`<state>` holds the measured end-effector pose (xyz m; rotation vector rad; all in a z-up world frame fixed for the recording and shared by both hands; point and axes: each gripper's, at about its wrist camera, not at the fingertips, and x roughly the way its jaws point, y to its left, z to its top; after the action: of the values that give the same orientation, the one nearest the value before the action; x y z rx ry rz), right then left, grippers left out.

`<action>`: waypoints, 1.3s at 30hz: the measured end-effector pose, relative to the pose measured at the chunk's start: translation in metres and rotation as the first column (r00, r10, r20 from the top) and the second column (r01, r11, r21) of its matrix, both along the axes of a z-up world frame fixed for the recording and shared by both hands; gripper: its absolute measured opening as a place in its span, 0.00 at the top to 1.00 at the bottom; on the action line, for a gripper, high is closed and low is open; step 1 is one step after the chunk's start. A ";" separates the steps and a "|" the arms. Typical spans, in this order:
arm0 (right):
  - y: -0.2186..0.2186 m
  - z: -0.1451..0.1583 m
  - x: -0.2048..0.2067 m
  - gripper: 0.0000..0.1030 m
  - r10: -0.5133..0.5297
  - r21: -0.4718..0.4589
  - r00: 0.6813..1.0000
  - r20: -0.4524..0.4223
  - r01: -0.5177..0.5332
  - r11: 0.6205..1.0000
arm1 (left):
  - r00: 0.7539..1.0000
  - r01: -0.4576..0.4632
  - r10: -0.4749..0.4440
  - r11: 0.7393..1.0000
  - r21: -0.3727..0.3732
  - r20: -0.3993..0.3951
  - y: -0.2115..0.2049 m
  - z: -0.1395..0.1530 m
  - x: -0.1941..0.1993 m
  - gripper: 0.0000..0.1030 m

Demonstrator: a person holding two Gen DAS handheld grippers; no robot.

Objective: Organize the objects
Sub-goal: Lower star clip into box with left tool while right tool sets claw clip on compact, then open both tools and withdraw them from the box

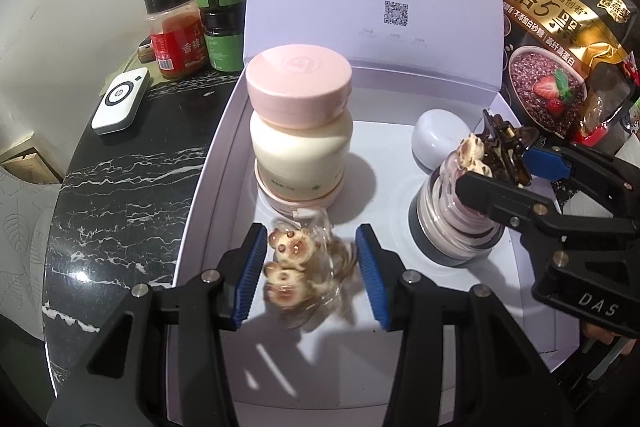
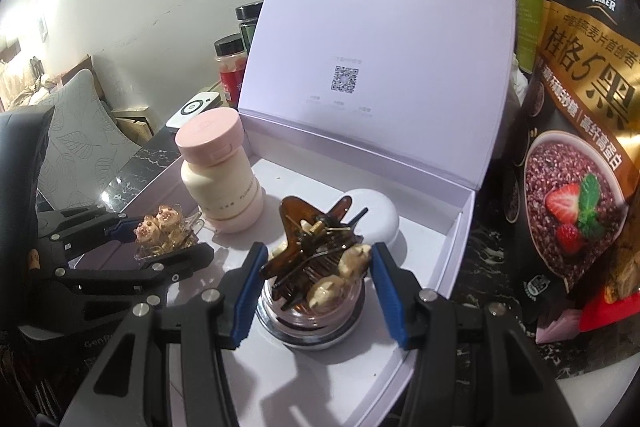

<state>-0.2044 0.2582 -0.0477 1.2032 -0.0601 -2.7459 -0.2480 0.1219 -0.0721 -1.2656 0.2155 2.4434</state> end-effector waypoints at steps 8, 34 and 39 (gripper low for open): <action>-0.003 0.001 -0.002 0.48 -0.002 -0.002 1.000 0.012 0.002 1.000 | 1.000 0.005 -0.005 1.000 0.001 0.000 0.001 0.000 0.002 0.39; 0.002 0.030 0.015 0.39 -0.030 0.024 0.999 -0.020 0.030 0.999 | 0.999 -0.020 0.020 1.000 0.009 -0.041 -0.006 0.034 0.023 0.37; 0.005 0.040 0.024 0.32 -0.043 0.032 0.998 -0.042 0.044 0.999 | 0.997 -0.026 0.027 1.000 0.016 -0.072 -0.006 0.044 0.025 0.24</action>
<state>-0.1806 0.2630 -0.0072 1.1665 -0.0369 -2.8188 -0.2229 0.1158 -0.0276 -1.1828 0.2009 2.5110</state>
